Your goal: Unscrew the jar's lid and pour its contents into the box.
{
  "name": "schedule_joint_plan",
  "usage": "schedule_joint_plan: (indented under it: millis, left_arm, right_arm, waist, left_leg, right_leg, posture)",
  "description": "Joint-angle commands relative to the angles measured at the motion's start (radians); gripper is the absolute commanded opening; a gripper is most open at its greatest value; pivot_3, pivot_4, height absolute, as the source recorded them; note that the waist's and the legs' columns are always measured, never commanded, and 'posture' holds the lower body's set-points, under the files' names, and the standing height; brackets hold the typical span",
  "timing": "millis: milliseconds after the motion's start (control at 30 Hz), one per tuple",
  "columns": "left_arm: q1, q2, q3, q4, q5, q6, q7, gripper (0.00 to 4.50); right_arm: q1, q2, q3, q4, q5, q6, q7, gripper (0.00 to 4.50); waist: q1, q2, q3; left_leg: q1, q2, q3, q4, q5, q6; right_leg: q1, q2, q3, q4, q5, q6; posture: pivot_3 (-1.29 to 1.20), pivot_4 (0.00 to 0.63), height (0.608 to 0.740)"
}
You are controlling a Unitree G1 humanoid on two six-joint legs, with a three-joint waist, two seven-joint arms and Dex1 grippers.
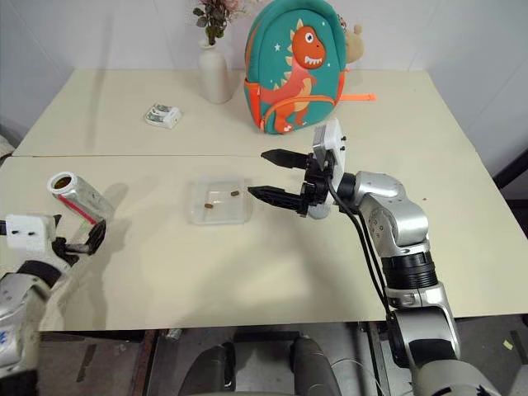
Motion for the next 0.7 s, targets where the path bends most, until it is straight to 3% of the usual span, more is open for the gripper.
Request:
schedule_joint_plan:
  millis: [33, 233, 467, 700]
  left_arm:
    - [0.099, 0.08, 0.072, -0.204, -0.094, -0.063, -0.193, 4.47]
    - [0.048, 0.177, -0.02, -0.27, -0.178, -0.051, -0.346, 4.47]
    - [-0.111, 0.232, -0.125, -0.144, -0.175, -0.094, -0.447, 4.47]
    - [-0.202, 0.255, -0.18, -0.053, -0.192, -0.126, -0.565, 4.47]
  right_arm:
    - [0.027, -0.063, -0.03, -0.063, -0.014, -0.061, 0.043, 4.5]
    - [0.072, -0.146, -0.052, -0.067, -0.044, -0.158, 0.087, 4.5]
    - [0.131, -0.258, -0.08, -0.053, -0.069, -0.198, 0.131, 4.5]
    - [0.207, -0.298, -0.124, -0.137, -0.054, -0.179, 0.099, 4.5]
  waist:
    - [0.003, 0.0, 0.0]
    - [0.005, 0.0, 0.0]
    - [-0.001, 0.0, 0.0]
    - [0.001, 0.0, 0.0]
  left_leg:
    - [0.0, 0.001, 0.001, -0.001, -0.001, -0.001]
    - [-0.001, 0.001, 0.006, -0.001, -0.004, 0.001]
    - [0.002, 0.003, 0.009, -0.001, -0.005, 0.004]
    - [0.003, 0.007, 0.01, 0.0, -0.007, 0.003]
  right_leg:
    - [0.0, 0.0, 0.0, -0.002, 0.0, -0.001]
    - [0.002, -0.002, 0.001, -0.012, -0.003, -0.013]
    - [0.002, 0.001, 0.004, -0.013, 0.0, -0.006]
    - [0.002, 0.005, 0.004, -0.012, 0.003, -0.002]
  posture:
    - [0.0, 0.15, 0.74]
    - [0.0, 0.15, 0.74]
    - [0.0, 0.15, 0.74]
    - [0.0, 0.15, 0.74]
